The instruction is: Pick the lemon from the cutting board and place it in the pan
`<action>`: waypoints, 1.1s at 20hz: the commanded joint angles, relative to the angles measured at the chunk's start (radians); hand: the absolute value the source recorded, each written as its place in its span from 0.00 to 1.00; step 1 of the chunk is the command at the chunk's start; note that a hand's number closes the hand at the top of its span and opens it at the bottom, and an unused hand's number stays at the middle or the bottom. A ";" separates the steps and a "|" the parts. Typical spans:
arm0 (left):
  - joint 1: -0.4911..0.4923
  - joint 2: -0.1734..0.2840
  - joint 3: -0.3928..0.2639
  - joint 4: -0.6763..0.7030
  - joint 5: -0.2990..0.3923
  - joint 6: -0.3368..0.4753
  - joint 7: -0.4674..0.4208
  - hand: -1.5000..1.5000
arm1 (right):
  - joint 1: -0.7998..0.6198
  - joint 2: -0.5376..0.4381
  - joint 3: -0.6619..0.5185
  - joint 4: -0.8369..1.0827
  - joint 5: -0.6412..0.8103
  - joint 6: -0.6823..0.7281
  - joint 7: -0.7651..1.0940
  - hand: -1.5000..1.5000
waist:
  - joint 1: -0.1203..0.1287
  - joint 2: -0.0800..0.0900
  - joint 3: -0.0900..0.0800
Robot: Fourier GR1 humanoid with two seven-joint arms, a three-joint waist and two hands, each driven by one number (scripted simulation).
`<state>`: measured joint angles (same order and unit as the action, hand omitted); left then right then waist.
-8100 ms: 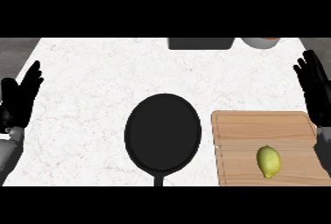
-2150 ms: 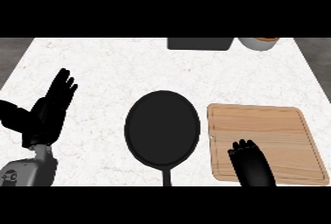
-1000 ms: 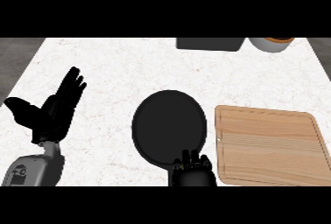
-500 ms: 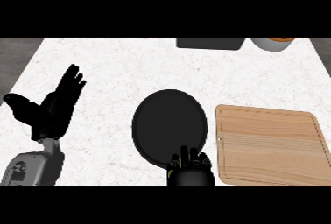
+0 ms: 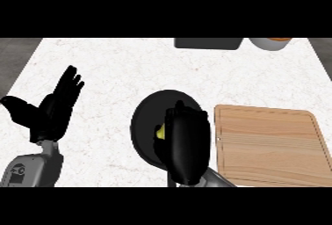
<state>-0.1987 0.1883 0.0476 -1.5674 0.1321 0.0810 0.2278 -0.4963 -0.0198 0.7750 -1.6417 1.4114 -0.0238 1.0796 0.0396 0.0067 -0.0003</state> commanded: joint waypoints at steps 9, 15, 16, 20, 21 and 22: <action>0.009 -0.004 0.007 -0.037 -0.005 0.005 0.044 0.50 | -0.187 0.020 -0.102 0.582 -0.273 -0.425 -0.135 1.00 | -0.015 -0.001 0.001; 0.005 -0.008 0.012 -0.026 -0.007 0.006 0.032 0.50 | -0.120 0.020 -0.129 0.644 -0.433 -0.496 -0.050 0.00 | -0.010 0.000 0.001; 0.005 -0.006 0.014 -0.015 -0.009 -0.001 0.017 0.50 | -0.136 0.020 -0.128 0.652 -0.494 -0.507 -0.073 0.00 | -0.008 0.001 0.001; 0.070 -0.017 -0.001 -0.025 -0.019 -0.020 -0.018 0.50 | -0.113 0.020 -0.127 0.753 -0.602 -0.609 -0.242 0.00 | -0.015 -0.002 0.001; 0.015 -0.024 -0.014 -0.052 -0.047 0.026 0.034 0.50 | -0.147 0.020 -0.134 0.847 -0.634 -0.678 -0.314 0.00 | -0.007 0.001 0.002; 0.022 0.000 0.036 0.002 -0.005 -0.022 -0.016 0.50 | -0.149 0.020 -0.161 0.758 -0.619 -0.623 -0.312 0.00 | -0.025 -0.003 0.001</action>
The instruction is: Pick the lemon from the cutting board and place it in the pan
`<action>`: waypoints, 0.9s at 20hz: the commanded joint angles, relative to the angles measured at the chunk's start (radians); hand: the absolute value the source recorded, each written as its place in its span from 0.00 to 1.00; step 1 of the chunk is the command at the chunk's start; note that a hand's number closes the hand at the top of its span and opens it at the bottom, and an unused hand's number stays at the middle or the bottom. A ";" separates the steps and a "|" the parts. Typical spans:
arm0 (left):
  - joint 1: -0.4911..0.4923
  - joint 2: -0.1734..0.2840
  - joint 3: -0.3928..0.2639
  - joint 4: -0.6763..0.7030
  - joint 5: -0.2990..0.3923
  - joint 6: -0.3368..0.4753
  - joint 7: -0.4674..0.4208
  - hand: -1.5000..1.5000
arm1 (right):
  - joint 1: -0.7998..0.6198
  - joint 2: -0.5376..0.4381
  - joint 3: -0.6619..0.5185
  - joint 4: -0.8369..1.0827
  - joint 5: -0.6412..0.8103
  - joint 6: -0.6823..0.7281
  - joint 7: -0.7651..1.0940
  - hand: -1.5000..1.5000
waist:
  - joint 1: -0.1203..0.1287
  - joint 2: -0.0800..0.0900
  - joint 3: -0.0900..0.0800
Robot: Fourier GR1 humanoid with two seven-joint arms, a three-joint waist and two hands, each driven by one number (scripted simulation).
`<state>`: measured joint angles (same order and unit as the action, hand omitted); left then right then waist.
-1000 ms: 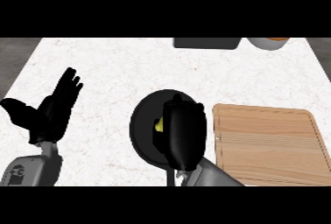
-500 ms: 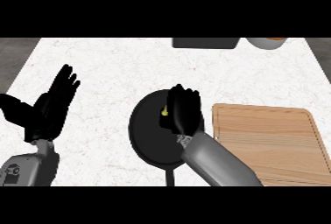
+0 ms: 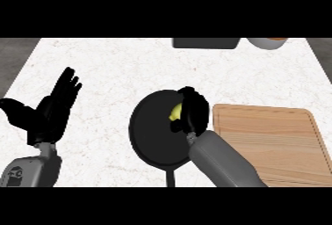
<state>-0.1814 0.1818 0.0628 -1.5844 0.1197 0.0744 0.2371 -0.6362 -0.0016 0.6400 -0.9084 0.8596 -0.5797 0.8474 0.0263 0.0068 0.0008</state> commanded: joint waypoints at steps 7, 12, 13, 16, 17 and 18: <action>0.005 0.006 0.029 -0.020 0.009 0.014 0.033 0.50 | 0.139 -0.028 -0.095 -0.224 -0.156 -0.294 -0.236 0.00 | -0.036 -0.008 0.001; 0.034 0.025 0.046 -0.010 0.025 -0.024 -0.005 0.50 | 0.380 -0.094 -0.093 -0.518 -0.333 -0.307 -0.370 0.00 | -0.049 -0.012 0.000; 0.035 0.021 0.054 -0.013 0.028 -0.016 -0.008 0.50 | 0.442 -0.146 -0.088 -0.591 -0.374 -0.294 -0.416 0.00 | -0.051 -0.012 0.001; 0.022 -0.010 0.034 0.019 0.000 0.014 -0.014 0.50 | 0.602 -0.195 -0.037 -0.772 -0.461 -0.310 -0.530 0.00 | -0.059 -0.012 0.001; 0.016 -0.008 0.035 -0.005 0.004 0.017 0.001 0.50 | 0.612 -0.231 -0.064 -0.806 -0.560 -0.280 -0.590 0.00 | -0.049 -0.010 0.002; 0.016 0.015 0.035 -0.036 -0.004 0.015 0.031 0.50 | 0.662 -0.251 -0.056 -0.859 -0.577 -0.275 -0.616 0.00 | -0.045 -0.011 0.002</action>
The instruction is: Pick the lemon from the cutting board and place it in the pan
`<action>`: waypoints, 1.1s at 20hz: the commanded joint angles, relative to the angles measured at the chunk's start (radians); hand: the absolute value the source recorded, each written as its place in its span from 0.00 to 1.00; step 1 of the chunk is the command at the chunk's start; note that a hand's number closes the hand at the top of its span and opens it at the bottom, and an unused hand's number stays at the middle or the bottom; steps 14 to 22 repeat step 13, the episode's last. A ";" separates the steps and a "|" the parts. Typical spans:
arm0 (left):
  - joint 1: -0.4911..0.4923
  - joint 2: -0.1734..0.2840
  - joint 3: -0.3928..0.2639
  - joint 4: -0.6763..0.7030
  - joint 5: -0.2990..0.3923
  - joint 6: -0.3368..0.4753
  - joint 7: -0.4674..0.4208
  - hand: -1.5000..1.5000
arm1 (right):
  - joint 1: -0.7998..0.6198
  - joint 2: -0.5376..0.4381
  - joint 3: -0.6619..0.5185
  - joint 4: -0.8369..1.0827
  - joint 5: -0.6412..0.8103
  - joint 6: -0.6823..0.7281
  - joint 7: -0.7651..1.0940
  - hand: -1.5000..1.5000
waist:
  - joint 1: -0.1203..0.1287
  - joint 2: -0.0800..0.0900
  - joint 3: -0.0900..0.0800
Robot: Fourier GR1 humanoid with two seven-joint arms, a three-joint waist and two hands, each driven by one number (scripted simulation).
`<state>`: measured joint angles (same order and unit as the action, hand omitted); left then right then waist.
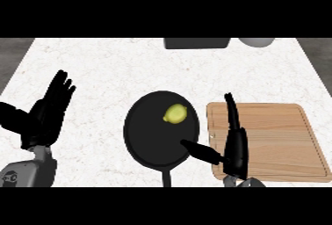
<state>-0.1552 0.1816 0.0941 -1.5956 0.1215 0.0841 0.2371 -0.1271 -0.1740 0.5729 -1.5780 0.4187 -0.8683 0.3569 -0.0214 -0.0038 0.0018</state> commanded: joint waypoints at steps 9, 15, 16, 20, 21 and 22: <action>-0.010 0.014 0.019 -0.020 0.010 -0.018 0.027 0.50 | 0.535 -0.262 -0.062 -0.345 -0.414 0.149 -0.581 0.00 | 0.008 0.002 -0.001; 0.005 0.006 0.015 -0.044 -0.002 -0.021 0.039 0.50 | 0.583 -0.222 -0.018 -0.373 -0.311 0.114 -0.532 0.00 | 0.016 0.003 -0.002; 0.005 0.006 0.015 -0.044 -0.002 -0.021 0.039 0.50 | 0.583 -0.222 -0.018 -0.373 -0.311 0.114 -0.532 0.00 | 0.016 0.003 -0.002; 0.005 0.006 0.015 -0.044 -0.002 -0.021 0.039 0.50 | 0.583 -0.222 -0.018 -0.373 -0.311 0.114 -0.532 0.00 | 0.016 0.003 -0.002; 0.005 0.006 0.015 -0.044 -0.002 -0.021 0.039 0.50 | 0.583 -0.222 -0.018 -0.373 -0.311 0.114 -0.532 0.00 | 0.016 0.003 -0.002; 0.005 0.006 0.015 -0.044 -0.002 -0.021 0.039 0.50 | 0.583 -0.222 -0.018 -0.373 -0.311 0.114 -0.532 0.00 | 0.016 0.003 -0.002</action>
